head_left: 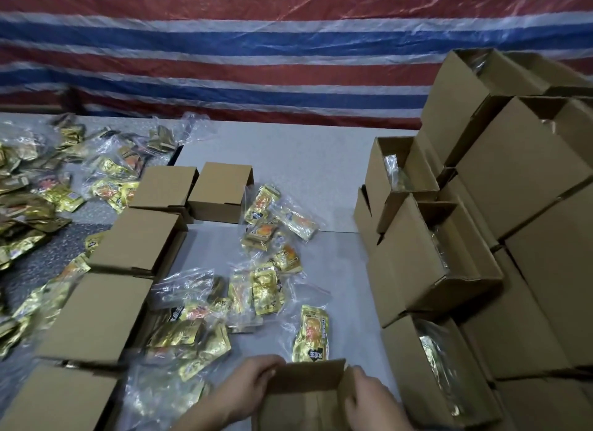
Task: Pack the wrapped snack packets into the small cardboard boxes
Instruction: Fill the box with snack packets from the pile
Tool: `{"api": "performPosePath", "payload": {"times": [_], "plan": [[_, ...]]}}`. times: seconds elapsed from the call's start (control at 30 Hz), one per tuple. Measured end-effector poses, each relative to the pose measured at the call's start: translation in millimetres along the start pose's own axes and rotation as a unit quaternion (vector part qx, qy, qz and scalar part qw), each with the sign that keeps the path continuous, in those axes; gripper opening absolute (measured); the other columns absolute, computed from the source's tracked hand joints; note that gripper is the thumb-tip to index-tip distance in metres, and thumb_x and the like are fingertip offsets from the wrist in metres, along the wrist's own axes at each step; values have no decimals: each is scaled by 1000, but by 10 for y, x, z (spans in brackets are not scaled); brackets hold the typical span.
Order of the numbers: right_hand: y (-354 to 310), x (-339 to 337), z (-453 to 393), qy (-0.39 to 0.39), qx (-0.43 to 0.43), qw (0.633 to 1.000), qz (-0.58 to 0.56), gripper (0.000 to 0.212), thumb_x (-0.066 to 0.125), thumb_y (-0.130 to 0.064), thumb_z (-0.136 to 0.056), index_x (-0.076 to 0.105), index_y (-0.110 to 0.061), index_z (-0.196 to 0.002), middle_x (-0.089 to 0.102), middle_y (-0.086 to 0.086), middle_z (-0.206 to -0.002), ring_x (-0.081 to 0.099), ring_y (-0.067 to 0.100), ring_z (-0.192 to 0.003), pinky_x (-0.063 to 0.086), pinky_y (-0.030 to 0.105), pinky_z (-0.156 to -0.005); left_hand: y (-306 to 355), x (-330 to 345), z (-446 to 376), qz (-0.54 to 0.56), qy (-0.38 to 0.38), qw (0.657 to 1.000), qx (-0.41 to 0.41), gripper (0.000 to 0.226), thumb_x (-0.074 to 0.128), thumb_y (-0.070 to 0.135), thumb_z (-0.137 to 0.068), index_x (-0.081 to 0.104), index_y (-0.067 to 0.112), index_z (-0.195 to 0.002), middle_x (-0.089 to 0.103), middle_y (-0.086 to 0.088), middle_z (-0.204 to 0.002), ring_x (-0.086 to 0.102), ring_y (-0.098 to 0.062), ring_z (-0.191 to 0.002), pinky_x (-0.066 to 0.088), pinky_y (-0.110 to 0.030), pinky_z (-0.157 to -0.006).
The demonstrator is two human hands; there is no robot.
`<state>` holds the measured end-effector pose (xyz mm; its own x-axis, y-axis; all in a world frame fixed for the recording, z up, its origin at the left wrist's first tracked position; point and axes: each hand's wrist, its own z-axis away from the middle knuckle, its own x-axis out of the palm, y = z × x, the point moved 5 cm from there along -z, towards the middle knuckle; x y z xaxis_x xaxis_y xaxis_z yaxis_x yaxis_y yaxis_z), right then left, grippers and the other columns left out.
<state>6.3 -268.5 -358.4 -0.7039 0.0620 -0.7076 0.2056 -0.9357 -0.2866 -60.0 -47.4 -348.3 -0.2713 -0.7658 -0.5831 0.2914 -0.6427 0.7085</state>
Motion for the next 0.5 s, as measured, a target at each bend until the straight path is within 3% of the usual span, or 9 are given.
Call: {"api": "performPosePath", "payload": {"times": [0.13,0.33,0.43,0.5], "plan": [[-31,-160,-82,68,-10,997,-24,35,44,-25,-92,41,-21,-127,65,8,-115,61,31,-110,45,35,-84,98,-95,-202,-37,38,997,49,27,42,13,-103,66,16,-115,67,2,-116,59,-9,-106,38,-7,-85],[-55,-235,-150,71,-16,997,-15,27,46,-30,-94,45,-18,-117,66,9,-115,62,30,-108,48,35,-82,109,-152,-409,-130,1,989,76,27,40,19,-104,64,15,-117,67,-3,-117,59,-18,-107,39,-24,-88],[-43,-253,-138,76,-23,997,-15,28,46,-39,-95,44,-18,-115,66,7,-112,63,29,-106,48,35,-79,113,-136,-399,-158,-17,986,55,30,42,34,-104,61,18,-119,66,0,-117,58,-18,-108,41,-28,-89],[-42,-279,-133,89,-30,996,-9,36,46,-45,-96,42,-19,-121,66,7,-113,62,29,-107,48,35,-79,155,-179,-446,-127,19,992,16,32,39,46,-103,61,24,-107,66,5,-108,60,-16,-101,47,-30,-86]]}}
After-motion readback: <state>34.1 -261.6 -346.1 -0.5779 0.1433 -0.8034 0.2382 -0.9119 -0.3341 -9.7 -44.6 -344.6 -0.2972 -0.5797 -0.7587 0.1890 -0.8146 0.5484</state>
